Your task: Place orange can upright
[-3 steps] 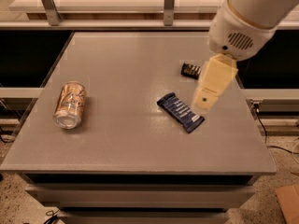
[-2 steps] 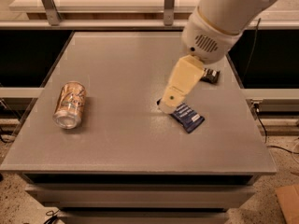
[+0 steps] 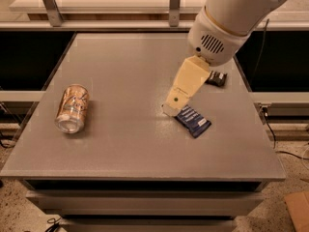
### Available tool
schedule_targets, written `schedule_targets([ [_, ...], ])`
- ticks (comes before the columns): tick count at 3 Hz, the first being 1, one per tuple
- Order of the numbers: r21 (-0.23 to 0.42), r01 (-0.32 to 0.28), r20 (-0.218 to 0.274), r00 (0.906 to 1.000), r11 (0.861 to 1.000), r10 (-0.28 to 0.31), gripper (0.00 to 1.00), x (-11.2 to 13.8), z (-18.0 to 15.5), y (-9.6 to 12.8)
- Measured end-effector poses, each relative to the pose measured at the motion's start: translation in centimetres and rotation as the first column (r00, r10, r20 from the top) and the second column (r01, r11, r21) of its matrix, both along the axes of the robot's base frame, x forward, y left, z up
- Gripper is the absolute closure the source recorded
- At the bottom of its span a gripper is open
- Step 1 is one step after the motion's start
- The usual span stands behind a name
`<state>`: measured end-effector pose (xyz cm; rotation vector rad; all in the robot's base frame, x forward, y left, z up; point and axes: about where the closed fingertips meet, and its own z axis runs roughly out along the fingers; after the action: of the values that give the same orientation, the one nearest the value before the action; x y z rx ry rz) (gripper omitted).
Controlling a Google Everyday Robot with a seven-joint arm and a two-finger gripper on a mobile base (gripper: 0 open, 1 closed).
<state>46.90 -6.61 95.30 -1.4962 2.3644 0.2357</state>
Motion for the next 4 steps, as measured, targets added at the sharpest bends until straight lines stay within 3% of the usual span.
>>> schedule_targets([
  [1,0.006,0.029,0.002,0.9996,1.0,-0.029,0.0,0.5,-0.2,1.9],
  [4,0.038,0.093,-0.081,0.9927,0.995,-0.09,0.0,2.2,-2.6,13.6],
])
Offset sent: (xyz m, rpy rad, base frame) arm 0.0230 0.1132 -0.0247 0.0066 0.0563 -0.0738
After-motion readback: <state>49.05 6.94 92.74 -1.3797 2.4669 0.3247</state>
